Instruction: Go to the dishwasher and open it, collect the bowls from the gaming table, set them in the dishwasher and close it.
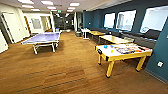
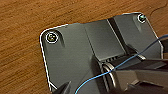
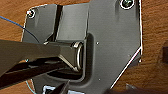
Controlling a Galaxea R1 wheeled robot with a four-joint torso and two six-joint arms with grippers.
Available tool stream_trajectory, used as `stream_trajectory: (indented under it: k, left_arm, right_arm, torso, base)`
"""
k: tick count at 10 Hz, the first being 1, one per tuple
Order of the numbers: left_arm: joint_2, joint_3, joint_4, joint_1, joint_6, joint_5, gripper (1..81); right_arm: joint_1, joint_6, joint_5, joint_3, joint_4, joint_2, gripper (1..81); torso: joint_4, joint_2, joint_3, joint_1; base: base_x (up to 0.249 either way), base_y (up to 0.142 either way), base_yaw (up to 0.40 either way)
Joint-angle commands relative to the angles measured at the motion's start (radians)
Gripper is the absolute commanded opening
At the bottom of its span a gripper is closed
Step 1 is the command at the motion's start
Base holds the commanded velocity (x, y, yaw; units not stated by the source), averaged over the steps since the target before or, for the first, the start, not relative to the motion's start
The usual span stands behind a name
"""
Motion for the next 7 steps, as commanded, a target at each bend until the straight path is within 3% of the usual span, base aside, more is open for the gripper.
stream_trajectory:
  k: [1,7]
  left_arm:
    - [-0.005,-0.004,-0.004,-0.043,0.000,0.046,81.1]
    - [-0.006,-0.004,-0.004,-0.041,-0.002,0.044,81.1]
  right_arm:
    - [0.035,-0.005,-0.053,0.001,0.000,0.001,81.1]
    - [0.025,-0.005,-0.053,0.001,0.000,0.002,81.1]
  torso:
    - [0.000,0.000,0.000,0.001]
    - [0.000,0.000,0.000,0.001]
  base:
    - [0.216,0.000,0.000]
    - [0.217,0.000,0.000]
